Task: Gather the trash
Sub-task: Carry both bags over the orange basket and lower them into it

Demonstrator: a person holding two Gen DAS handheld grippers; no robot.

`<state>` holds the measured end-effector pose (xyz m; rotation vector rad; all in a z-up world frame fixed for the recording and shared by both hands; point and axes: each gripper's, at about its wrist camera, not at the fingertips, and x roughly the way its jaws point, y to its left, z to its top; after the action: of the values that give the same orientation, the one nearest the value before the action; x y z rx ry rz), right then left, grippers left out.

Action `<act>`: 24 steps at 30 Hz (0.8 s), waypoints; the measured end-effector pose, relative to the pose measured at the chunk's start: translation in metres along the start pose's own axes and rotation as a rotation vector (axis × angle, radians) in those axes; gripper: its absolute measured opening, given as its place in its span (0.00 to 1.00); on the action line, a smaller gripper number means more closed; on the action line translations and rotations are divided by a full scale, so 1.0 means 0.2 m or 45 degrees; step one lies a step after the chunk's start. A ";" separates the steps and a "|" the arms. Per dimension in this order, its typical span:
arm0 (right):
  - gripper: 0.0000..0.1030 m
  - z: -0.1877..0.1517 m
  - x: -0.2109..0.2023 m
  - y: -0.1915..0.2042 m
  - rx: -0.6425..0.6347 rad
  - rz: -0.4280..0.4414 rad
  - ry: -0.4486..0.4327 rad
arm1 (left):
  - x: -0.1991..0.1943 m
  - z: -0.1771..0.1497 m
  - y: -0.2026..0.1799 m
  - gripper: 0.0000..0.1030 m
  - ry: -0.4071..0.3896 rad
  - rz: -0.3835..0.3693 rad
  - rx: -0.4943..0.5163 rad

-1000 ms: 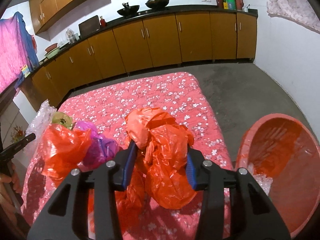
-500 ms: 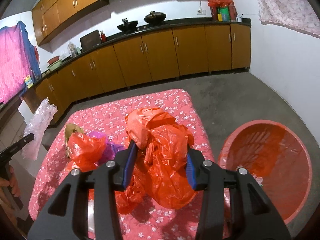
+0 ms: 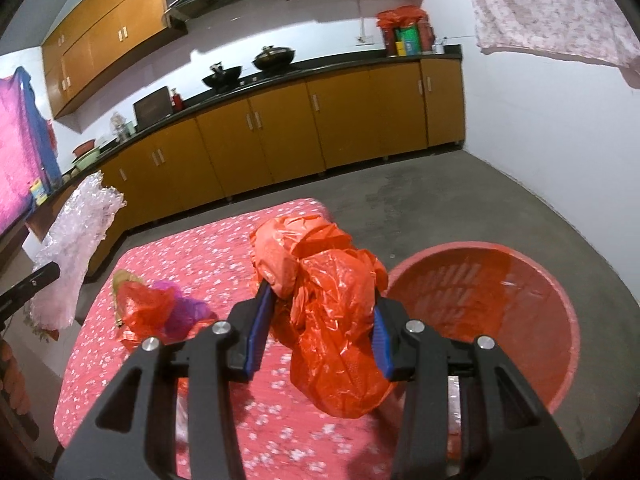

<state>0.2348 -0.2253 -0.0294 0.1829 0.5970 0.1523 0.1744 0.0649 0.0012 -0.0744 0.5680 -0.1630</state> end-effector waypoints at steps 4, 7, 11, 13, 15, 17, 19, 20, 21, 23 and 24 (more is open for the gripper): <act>0.42 0.00 -0.06 -0.11 0.028 -0.047 -0.023 | 0.04 -0.01 -0.14 0.07 0.018 -0.089 0.032; 0.42 0.00 -0.10 -0.18 0.044 -0.083 -0.030 | 0.08 -0.01 -0.25 0.07 0.029 -0.140 0.053; 0.42 -0.01 -0.14 -0.27 0.057 -0.131 -0.037 | 0.14 -0.01 -0.42 0.07 0.050 -0.226 0.084; 0.42 -0.02 -0.16 -0.31 0.066 -0.155 -0.042 | 0.16 -0.02 -0.51 0.07 0.062 -0.264 0.102; 0.42 -0.03 -0.17 -0.37 0.084 -0.177 -0.043 | 0.19 -0.03 -0.56 0.07 0.074 -0.296 0.115; 0.42 -0.04 -0.17 -0.42 0.100 -0.194 -0.042 | 0.23 -0.03 -0.64 0.07 0.091 -0.331 0.129; 0.42 -0.05 -0.17 -0.48 0.120 -0.209 -0.040 | 0.25 -0.03 -0.69 0.07 0.103 -0.353 0.137; 0.42 -0.05 -0.17 -0.49 0.127 -0.214 -0.039 | 0.27 -0.03 -0.72 0.07 0.112 -0.369 0.140; 0.42 -0.06 -0.18 -0.52 0.135 -0.220 -0.038 | 0.29 -0.04 -0.75 0.07 0.121 -0.383 0.144; 0.42 -0.07 -0.18 -0.56 0.150 -0.233 -0.037 | 0.32 -0.05 -0.81 0.07 0.137 -0.404 0.152; 0.42 -0.07 -0.18 -0.58 0.155 -0.240 -0.037 | 0.34 -0.05 -0.84 0.07 0.146 -0.415 0.158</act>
<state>0.2083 -0.3430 -0.0461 0.2452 0.5915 -0.0692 0.2025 -0.1129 -0.0241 -0.0370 0.6568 -0.5217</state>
